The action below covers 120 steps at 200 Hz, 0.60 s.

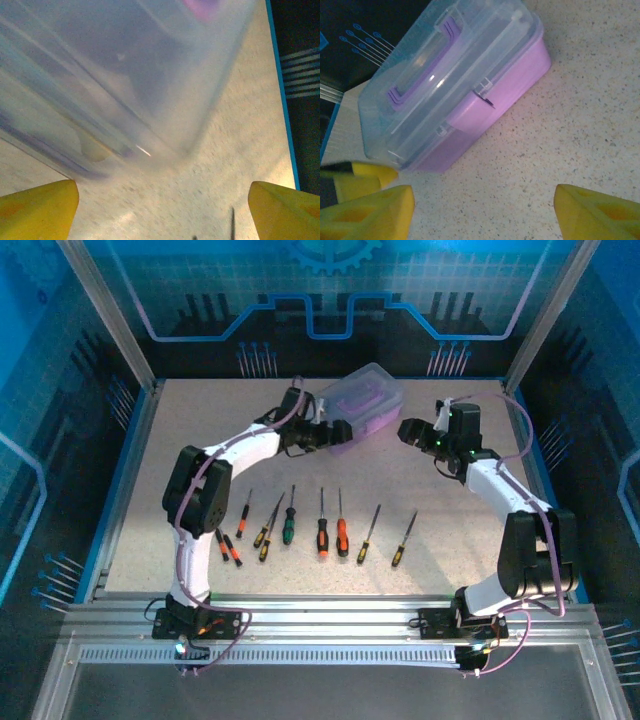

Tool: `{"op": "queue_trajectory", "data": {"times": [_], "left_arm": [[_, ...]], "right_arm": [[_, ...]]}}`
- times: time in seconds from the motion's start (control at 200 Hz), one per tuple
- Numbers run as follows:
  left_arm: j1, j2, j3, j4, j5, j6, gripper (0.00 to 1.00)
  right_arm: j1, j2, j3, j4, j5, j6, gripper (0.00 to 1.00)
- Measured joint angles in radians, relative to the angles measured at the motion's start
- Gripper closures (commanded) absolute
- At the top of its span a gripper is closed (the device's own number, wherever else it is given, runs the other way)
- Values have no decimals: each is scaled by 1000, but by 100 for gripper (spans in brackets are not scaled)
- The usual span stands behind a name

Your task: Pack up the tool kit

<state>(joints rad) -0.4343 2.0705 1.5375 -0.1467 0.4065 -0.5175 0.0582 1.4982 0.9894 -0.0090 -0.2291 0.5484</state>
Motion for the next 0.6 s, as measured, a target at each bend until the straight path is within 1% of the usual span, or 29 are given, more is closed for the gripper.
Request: {"op": "queue_trajectory", "data": {"times": [0.115, 0.17, 0.265, 0.335, 0.44, 0.6], "left_arm": [[-53, -43, -50, 6, 3, 2, 8], [-55, -68, -58, -8, 2, 19, 5], [-41, -105, -32, -59, -46, 80, 4], [-26, -110, 36, -112, -95, 130, 3], [8, -96, 182, -192, -165, 199, 2], [68, 2, 440, -254, -246, 275, 1]], "right_arm": [[0, 45, 94, -27, 0, 6, 24], [0, 81, 153, -38, 0, 12, 24], [5, 145, 241, -51, 8, 29, 23], [15, 174, 266, -50, 14, 44, 23], [39, 192, 267, -54, 20, 66, 23], [59, 195, 247, -51, 19, 72, 20]]}}
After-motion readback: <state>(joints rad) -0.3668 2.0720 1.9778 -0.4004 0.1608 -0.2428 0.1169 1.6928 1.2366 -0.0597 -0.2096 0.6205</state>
